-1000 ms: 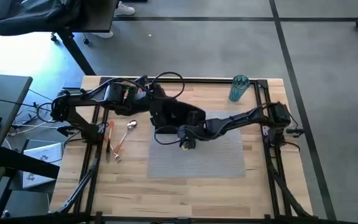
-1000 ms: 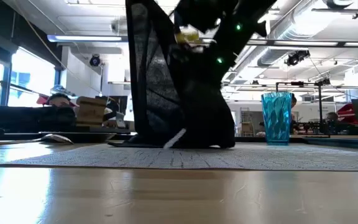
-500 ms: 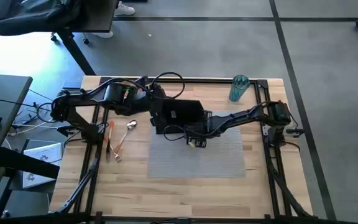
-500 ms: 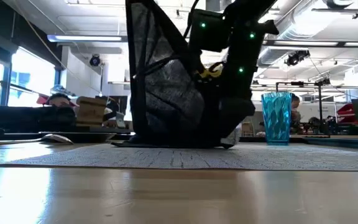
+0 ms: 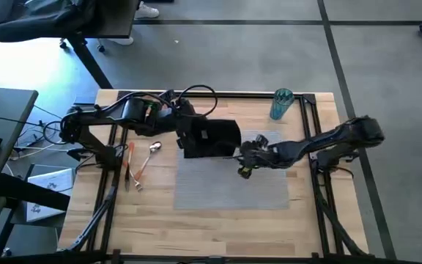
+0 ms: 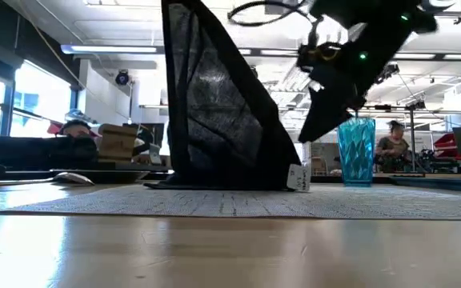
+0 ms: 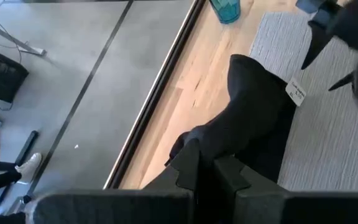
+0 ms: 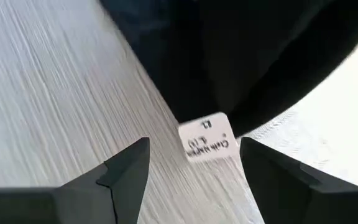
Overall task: Set table place
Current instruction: Fold the black table napkin
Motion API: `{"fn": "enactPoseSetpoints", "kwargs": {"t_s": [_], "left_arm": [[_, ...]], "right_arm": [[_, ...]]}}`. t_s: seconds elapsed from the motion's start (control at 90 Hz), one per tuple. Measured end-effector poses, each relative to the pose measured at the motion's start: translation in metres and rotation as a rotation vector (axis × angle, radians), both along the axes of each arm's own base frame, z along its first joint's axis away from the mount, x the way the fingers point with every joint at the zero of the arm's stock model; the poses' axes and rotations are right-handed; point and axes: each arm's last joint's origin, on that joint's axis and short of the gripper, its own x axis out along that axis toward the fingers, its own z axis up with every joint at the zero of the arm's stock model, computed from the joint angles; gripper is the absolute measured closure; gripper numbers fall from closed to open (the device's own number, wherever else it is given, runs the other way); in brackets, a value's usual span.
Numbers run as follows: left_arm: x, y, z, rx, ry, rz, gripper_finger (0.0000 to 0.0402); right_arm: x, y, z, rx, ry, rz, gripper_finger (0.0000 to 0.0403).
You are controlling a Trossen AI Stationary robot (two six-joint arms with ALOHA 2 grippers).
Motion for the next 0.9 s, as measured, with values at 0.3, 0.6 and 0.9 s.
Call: {"fn": "enactPoseSetpoints", "kwargs": {"t_s": [0.3,0.6,0.9], "left_arm": [[0.0,0.0,0.0,0.003,0.006,-0.007,0.0402],[0.0,0.0,0.0,0.005,0.011,-0.015,0.0402],[0.0,-0.001,0.0,0.008,0.014,-0.023,0.0402]], "right_arm": [[0.007,-0.021,-0.035,-0.076,-0.132,-0.114,0.0171],[0.024,-0.046,-0.06,-0.137,-0.01,-0.155,0.0172],[0.027,-0.053,-0.059,-0.179,0.013,-0.152,0.0354]]}}
